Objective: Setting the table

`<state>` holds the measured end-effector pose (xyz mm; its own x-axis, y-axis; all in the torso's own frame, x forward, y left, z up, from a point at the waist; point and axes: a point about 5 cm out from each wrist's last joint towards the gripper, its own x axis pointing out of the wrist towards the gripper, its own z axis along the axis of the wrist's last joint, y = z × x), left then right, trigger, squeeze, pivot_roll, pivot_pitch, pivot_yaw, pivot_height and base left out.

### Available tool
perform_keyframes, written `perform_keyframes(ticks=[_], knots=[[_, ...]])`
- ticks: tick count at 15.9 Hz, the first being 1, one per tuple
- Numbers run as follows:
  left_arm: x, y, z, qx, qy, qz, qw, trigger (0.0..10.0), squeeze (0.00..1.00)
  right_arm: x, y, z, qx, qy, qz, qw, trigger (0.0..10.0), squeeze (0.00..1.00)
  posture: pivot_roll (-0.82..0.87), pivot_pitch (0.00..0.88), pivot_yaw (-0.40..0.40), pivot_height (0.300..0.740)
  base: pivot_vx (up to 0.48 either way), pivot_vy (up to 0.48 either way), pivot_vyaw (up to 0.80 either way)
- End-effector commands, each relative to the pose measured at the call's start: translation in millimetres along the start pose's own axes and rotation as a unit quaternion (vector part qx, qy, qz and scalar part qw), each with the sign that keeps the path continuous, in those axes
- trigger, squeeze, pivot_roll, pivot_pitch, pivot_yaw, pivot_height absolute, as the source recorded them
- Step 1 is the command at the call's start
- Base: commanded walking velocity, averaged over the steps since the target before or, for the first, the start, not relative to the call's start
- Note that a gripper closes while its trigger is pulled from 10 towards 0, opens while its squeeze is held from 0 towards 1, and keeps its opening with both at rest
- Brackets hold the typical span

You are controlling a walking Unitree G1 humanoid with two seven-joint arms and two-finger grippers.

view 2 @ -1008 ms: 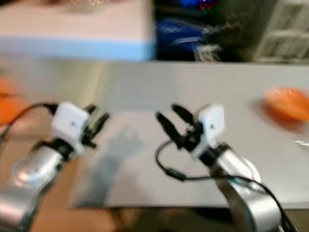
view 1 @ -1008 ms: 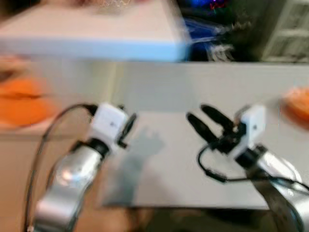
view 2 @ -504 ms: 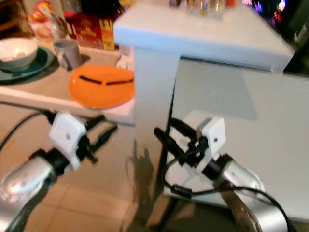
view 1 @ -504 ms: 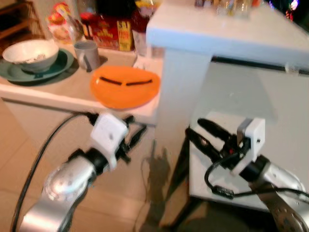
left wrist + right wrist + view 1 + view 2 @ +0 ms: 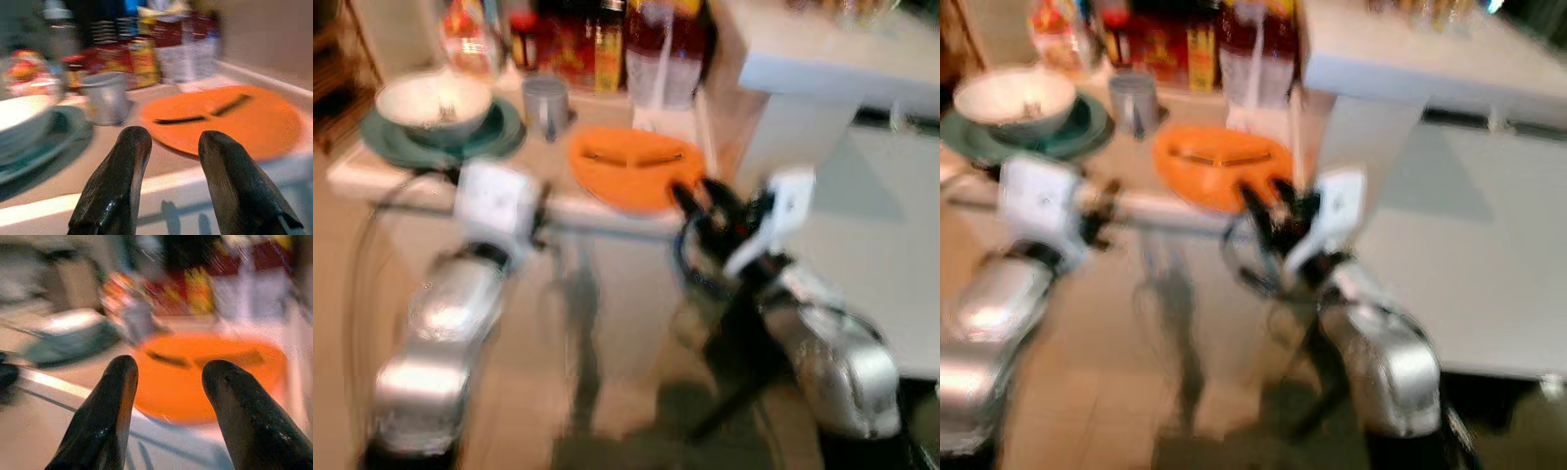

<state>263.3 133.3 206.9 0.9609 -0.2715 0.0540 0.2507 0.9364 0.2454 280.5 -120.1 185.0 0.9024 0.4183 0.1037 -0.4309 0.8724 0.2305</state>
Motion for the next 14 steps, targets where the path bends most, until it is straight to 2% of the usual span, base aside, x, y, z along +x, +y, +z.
perform_keyframes(ticks=[1, 2, 4, 6, 7, 8, 10, 12, 14], knots=[[0.9, 4.6, -3.0, 0.01, 0.006, 0.008, 1.0, 10.0, 0.0, 2.1, -3.7, -3.2, 0.002, 0.017, -0.016, 1.0, 10.0, 0.0, 0.02, 0.078, -0.062, 0.74, 0.0, 0.0, 0.0], [1.9, 2.4, -1.9, 0.012, 0.004, 0.002, 1.0, 10.0, 0.0, 3.4, -7.5, -5.7, -0.01, 0.032, -0.025, 0.999, 10.0, 0.0, 0.02, 0.078, -0.063, 0.74, 0.0, 0.0, 0.0], [5.5, 1.1, -3.8, 0.015, 0.012, -0.001, 1.0, 10.0, 0.0, 7.4, -25.0, -16.9, -0.027, 0.1, -0.06, 0.993, 10.0, 0.0, 0.02, 0.079, -0.07, 0.74, 0.0, 0.0, 0.0], [7.1, 1.3, -4.0, 0.016, 0.01, -0.001, 1.0, 10.0, 0.0, 12.7, -33.0, -15.7, -0.022, 0.099, -0.081, 0.991, 10.0, 0.0, 0.02, 0.077, -0.066, 0.74, 0.0, 0.0, 0.0], [8.4, 2.4, -0.7, 0.007, 0.0, -0.001, 1.0, 10.0, 0.0, 23.7, -35.7, -10.9, -0.015, 0.093, -0.086, 0.992, 10.0, 0.0, 0.0, 0.079, -0.043, 0.74, 0.0, 0.0, 0.0], [10.6, 1.6, 0.2, 0.003, -0.003, -0.008, 1.0, 10.0, 0.0, 40.5, -38.5, -5.0, -0.028, 0.097, -0.081, 0.992, 10.0, 0.0, 0.0, 0.08, -0.033, 0.74, 0.262, 0.0, 0.0], [14.5, -0.5, 1.8, 0.006, -0.007, -0.017, 1.0, 10.0, 0.0, 52.4, -41.3, 1.1, -0.046, 0.095, -0.072, 0.992, 10.0, 0.0, 0.01, 0.081, -0.037, 0.74, 0.291, 0.0, 0.0], [17.3, 1.8, 5.9, 0.01, -0.015, -0.017, 1.0, 10.0, 0.0, 48.9, -46.6, 2.8, -0.015, 0.087, -0.092, 0.992, 10.0, 0.0, 0.02, 0.093, -0.059, 0.74, 0.337, 0.0, 0.0], [14.2, 2.0, 5.8, 0.004, -0.017, -0.03, 0.999, 10.0, 0.0, 42.2, -55.5, 4.6, 0.042, 0.077, -0.134, 0.987, 10.0, 0.0, 0.01, 0.097, -0.059, 0.74, 0.169, 0.0, 0.0]])
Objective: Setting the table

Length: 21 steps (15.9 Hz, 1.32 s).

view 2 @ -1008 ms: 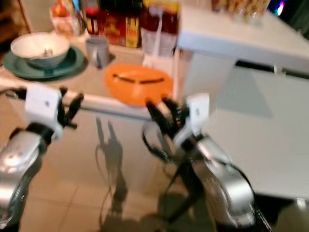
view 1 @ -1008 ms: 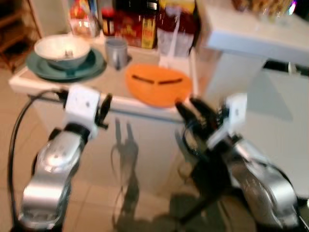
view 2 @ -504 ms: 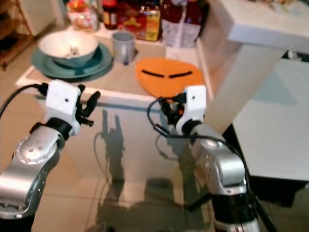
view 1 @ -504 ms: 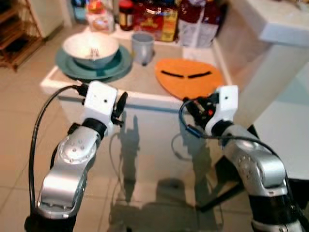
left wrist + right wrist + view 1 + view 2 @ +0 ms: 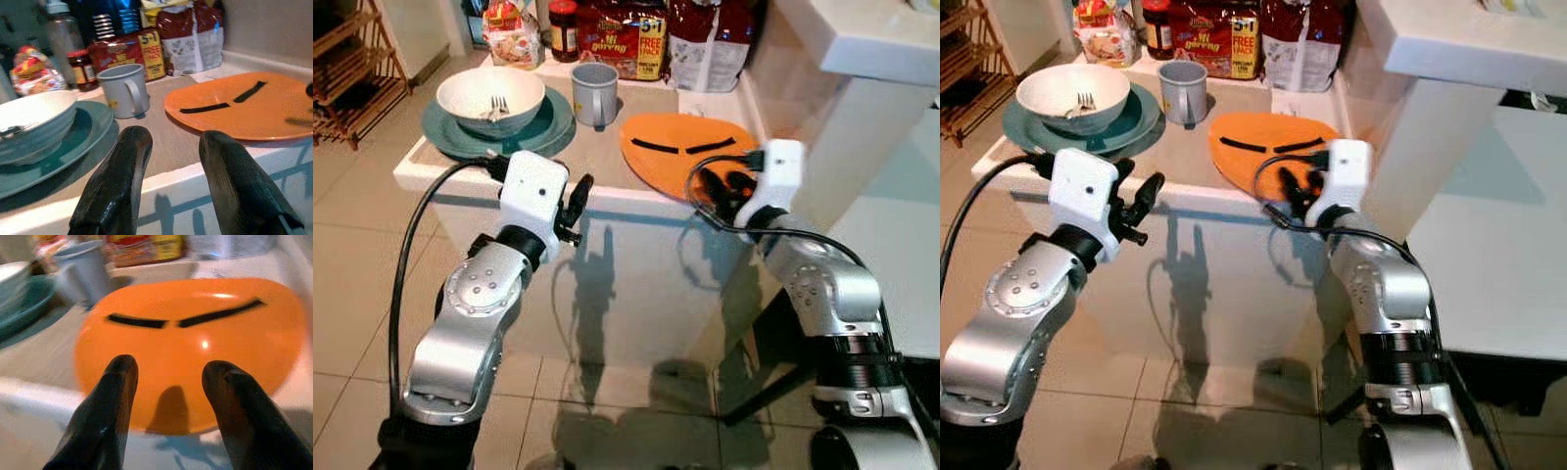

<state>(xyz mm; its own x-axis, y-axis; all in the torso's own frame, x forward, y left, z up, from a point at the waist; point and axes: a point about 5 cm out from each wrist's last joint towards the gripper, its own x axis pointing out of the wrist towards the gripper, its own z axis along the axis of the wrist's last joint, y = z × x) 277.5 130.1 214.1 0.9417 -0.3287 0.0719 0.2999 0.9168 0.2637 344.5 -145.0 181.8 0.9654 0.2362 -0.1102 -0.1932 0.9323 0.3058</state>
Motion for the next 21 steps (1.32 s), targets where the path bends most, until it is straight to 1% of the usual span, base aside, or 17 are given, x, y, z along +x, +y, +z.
perform_keyframes(ticks=[1, 2, 3, 4, 5, 7, 9, 11, 13, 16, 17, 18, 19, 20, 21], knots=[[-2.6, -2.9, -1.4, 0.003, 0.002, -0.017, 1.0, 10.0, 0.0, -5.0, -11.7, 1.2, 0.025, 0.001, -0.031, 0.999, 10.0, 0.0, 0.01, 0.097, -0.058, 0.74, 0.0, 0.0, 0.0], [-5.8, -7.7, -1.0, -0.005, -0.008, -0.037, 0.999, 10.0, 0.0, -8.7, -18.8, 2.7, 0.04, -0.01, -0.054, 0.998, 10.0, 1.0, 0.01, 0.096, -0.057, 0.74, 0.0, 0.0, 0.0], [-7.4, -10.9, 0.0, -0.01, -0.013, -0.051, 0.999, 10.0, 0.0, -9.6, -23.0, 2.3, 0.047, -0.011, -0.074, 0.996, 10.0, 1.0, 0.01, 0.096, -0.056, 0.74, 0.0, 0.0, 0.0], [-10.1, -16.9, 2.6, -0.014, -0.025, -0.078, 0.997, 10.0, 0.0, -10.0, -26.7, 0.0, 0.067, -0.003, -0.091, 0.994, 10.0, 1.0, 0.01, 0.093, -0.053, 0.74, 0.0, 0.0, 0.0], [-12.1, -22.9, 4.9, -0.019, -0.031, -0.103, 0.994, 10.0, 0.0, -8.7, -27.7, -3.3, 0.071, 0.012, -0.101, 0.992, 10.0, 1.0, 0.01, 0.093, -0.052, 0.74, 0.0, 0.0, 0.0], [-13.5, -28.4, 6.3, -0.013, -0.037, -0.131, 0.991, 10.0, 0.0, -4.7, -24.7, -6.6, 0.068, 0.029, -0.11, 0.991, 10.0, 1.0, 0.01, 0.088, -0.056, 0.74, 0.0, 0.0, 0.0], [-14.4, -26.8, 6.0, -0.013, -0.036, -0.131, 0.991, 10.0, 0.0, -3.0, -19.4, -6.4, 0.047, 0.027, -0.118, 0.991, 10.0, 1.0, 0.02, 0.081, -0.064, 0.74, 0.0, 0.0, 0.0], [-15.9, -26.5, 4.6, -0.013, -0.034, -0.133, 0.99, 10.0, 0.0, -3.0, -15.7, -7.6, 0.045, 0.026, -0.123, 0.991, 10.0, 1.0, 0.02, 0.077, -0.065, 0.74, 0.0, 0.0, 0.0], [-16.6, -27.5, 3.8, -0.01, -0.035, -0.138, 0.99, 10.0, 0.0, 2.1, -8.1, -9.3, 0.051, 0.018, -0.105, 0.993, 10.0, 1.0, 0.02, 0.07, -0.062, 0.74, 0.0, 0.0, 0.0], [-15.6, -28.1, 5.2, -0.009, -0.04, -0.143, 0.989, 10.0, 0.0, 11.9, -9.6, -9.8, 0.072, 0.005, -0.115, 0.991, 10.0, 1.0, 0.02, 0.069, -0.065, 0.74, 0.0, 0.0, 0.0], [-16.0, -27.2, 5.5, -0.007, -0.04, -0.144, 0.989, 10.0, 0.0, 17.4, -8.9, -8.6, 0.088, 0.001, -0.105, 0.991, 10.0, 1.0, 0.02, 0.069, -0.066, 0.74, 0.0, 0.0, 0.0], [-16.2, -27.0, 5.4, -0.006, -0.04, -0.145, 0.989, 10.0, 0.0, 18.8, -8.8, -9.0, 0.09, 0.003, -0.103, 0.991, 10.0, 1.0, 0.02, 0.069, -0.066, 0.74, 0.0, 0.0, 0.0], [-16.5, -27.1, 5.0, -0.005, -0.039, -0.146, 0.988, 10.0, 0.0, 21.2, -11.0, -9.6, 0.076, 0.009, -0.11, 0.991, 10.0, 0.79, 0.02, 0.069, -0.067, 0.74, 0.0, 0.0, 0.0], [-16.6, -27.1, 5.0, -0.004, -0.039, -0.148, 0.988, 10.0, 0.0, 25.6, -8.8, -5.5, 0.073, 0.0, -0.096, 0.993, 10.0, 0.0, 0.02, 0.069, -0.067, 0.74, 0.0, 0.0, 0.0], [-16.5, -27.2, 5.1, -0.003, -0.04, -0.148, 0.988, 10.0, 0.0, 28.5, -6.9, -2.6, 0.073, -0.008, -0.086, 0.994, 10.0, 0.0, 0.02, 0.069, -0.067, 0.74, 0.0, 0.0, 0.0]])
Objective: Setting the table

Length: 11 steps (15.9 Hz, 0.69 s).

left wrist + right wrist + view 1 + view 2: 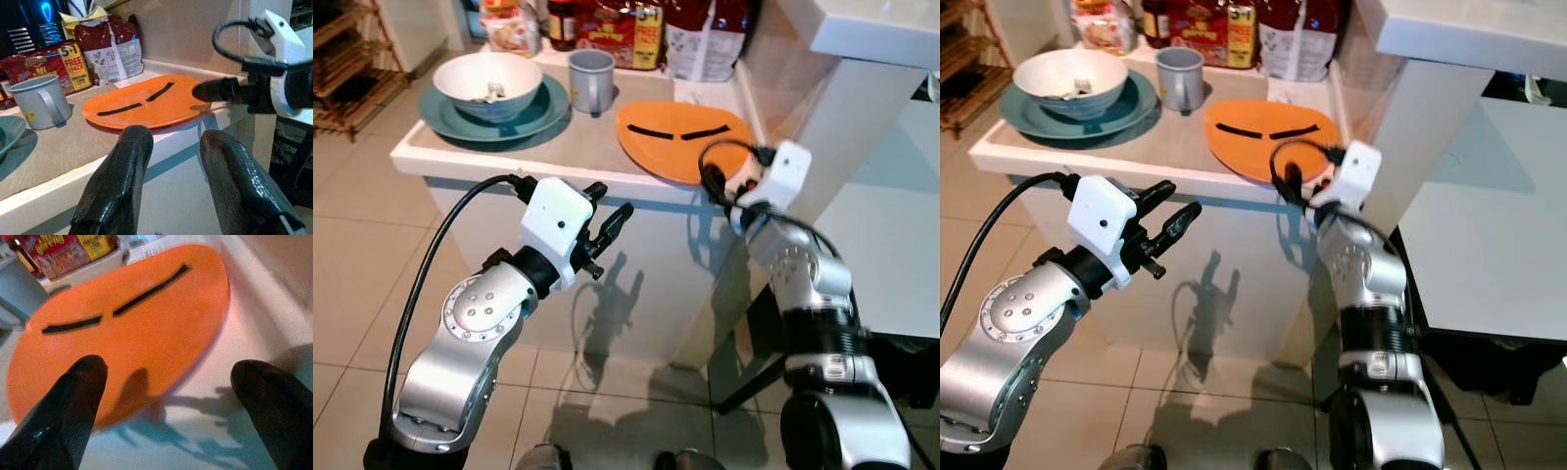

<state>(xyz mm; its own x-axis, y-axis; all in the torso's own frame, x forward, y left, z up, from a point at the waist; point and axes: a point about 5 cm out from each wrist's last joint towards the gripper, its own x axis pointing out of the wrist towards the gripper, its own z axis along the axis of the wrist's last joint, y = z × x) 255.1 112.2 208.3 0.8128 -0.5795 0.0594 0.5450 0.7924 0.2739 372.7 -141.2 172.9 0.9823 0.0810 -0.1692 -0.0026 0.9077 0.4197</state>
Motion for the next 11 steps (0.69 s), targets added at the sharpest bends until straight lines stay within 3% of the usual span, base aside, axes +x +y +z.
perform_keyframes(ticks=[1, 4, 7, 8, 10, 11], knots=[[0.1, -3.0, 3.1, 0.001, -0.008, -0.012, 1.0, 10.0, 0.0, 3.0, -0.2, 0.8, -0.011, 0.005, 0.0, 1.0, 10.0, 0.0, 0.02, 0.07, -0.068, 0.74, 0.0, 0.0, 0.0], [-0.7, -3.9, 3.1, 0.002, -0.007, -0.017, 1.0, 10.0, 0.0, 9.8, -1.0, -8.4, 0.005, 0.044, -0.016, 0.999, 10.0, 0.0, 0.03, 0.072, -0.071, 0.74, 0.0, 0.0, 0.0], [-1.3, -4.6, 3.0, 0.004, -0.004, -0.022, 1.0, 10.0, 0.0, 18.8, 15.5, -10.8, 0.066, 0.081, 0.021, 0.994, 10.0, 0.0, 0.03, 0.073, -0.071, 0.74, 0.0, 0.0, 0.0], [-1.2, -4.6, 3.3, 0.005, -0.004, -0.024, 1.0, 10.0, 0.0, 20.8, 17.9, -9.3, 0.077, 0.084, 0.022, 0.993, 10.0, 0.0, 0.03, 0.072, -0.072, 0.74, 0.0, 0.0, 0.0], [-0.7, -5.4, 4.5, 0.006, -0.004, -0.034, 0.999, 10.0, 0.0, 27.0, 26.0, -6.0, 0.143, 0.109, 0.025, 0.983, 10.0, 0.0, 0.03, 0.073, -0.075, 0.74, 0.0, 0.0, 0.0], [-0.5, -5.5, 4.8, 0.006, -0.005, -0.035, 0.999, 10.0, 0.0, 28.2, 26.2, -5.1, 0.15, 0.11, 0.021, 0.982, 10.0, 0.0, 0.03, 0.074, -0.076, 0.74, 0.0, 0.0, 0.0]])
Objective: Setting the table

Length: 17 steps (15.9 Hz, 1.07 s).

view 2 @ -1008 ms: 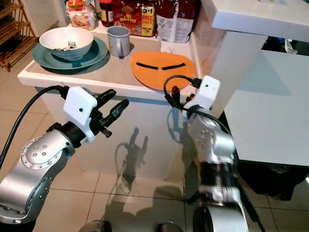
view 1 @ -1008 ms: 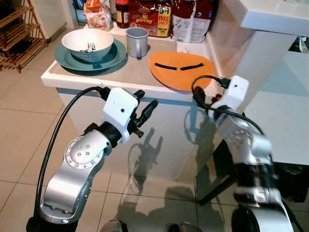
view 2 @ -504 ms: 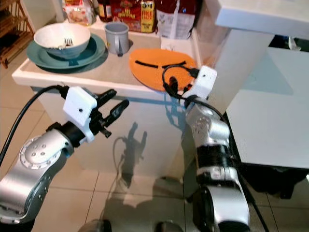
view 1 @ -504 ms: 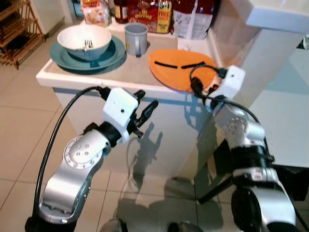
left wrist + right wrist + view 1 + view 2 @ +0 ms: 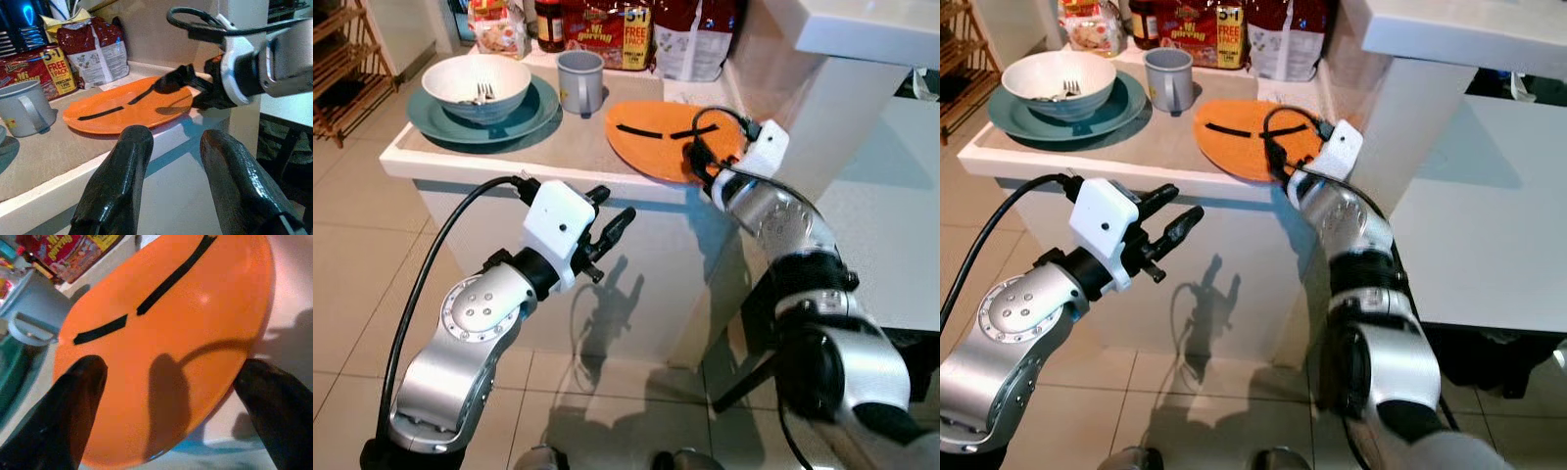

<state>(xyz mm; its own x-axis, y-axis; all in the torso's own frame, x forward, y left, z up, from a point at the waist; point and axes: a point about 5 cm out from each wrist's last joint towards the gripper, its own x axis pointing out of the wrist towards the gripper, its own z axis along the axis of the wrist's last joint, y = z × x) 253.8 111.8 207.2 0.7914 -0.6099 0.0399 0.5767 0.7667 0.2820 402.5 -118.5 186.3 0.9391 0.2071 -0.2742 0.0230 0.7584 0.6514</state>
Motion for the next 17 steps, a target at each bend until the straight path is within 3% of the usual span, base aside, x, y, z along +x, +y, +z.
perform_keyframes(ticks=[1, 4, 5, 6, 17], knots=[[0.6, -4.0, 5.9, 0.002, -0.009, -0.015, 1.0, 10.0, 0.0, 3.0, -3.0, -11.2, 0.019, 0.03, -0.01, 0.999, 10.0, 0.0, 0.03, 0.074, -0.076, 0.74, 0.0, 0.0, 0.0], [0.7, -4.2, 5.9, 0.001, -0.008, -0.014, 1.0, 10.0, 0.0, 6.2, -5.2, -11.2, 0.051, 0.039, -0.02, 0.998, 10.0, 0.0, 0.04, 0.078, -0.082, 0.74, 0.0, 0.0, 0.0], [0.9, -4.2, 6.2, 0.001, -0.008, -0.014, 1.0, 10.0, 0.0, 6.7, -8.3, -11.9, 0.063, 0.04, -0.027, 0.997, 4.4, 0.0, 0.04, 0.08, -0.083, 0.74, 0.0, 0.0, 0.0], [0.8, -3.6, 6.3, 0.0, -0.008, -0.014, 1.0, 10.0, 0.0, 7.0, -9.9, -13.2, 0.077, 0.043, -0.03, 0.996, 0.0, 0.0, 0.04, 0.08, -0.083, 0.74, 0.0, 0.0, 0.0], [0.5, -3.4, 6.6, 0.0, -0.008, -0.013, 1.0, 10.0, 0.0, 7.2, -23.1, -18.5, 0.066, 0.052, -0.05, 0.995, 0.0, 0.0, 0.04, 0.085, -0.085, 0.74, 0.0, 0.0, 0.0]])
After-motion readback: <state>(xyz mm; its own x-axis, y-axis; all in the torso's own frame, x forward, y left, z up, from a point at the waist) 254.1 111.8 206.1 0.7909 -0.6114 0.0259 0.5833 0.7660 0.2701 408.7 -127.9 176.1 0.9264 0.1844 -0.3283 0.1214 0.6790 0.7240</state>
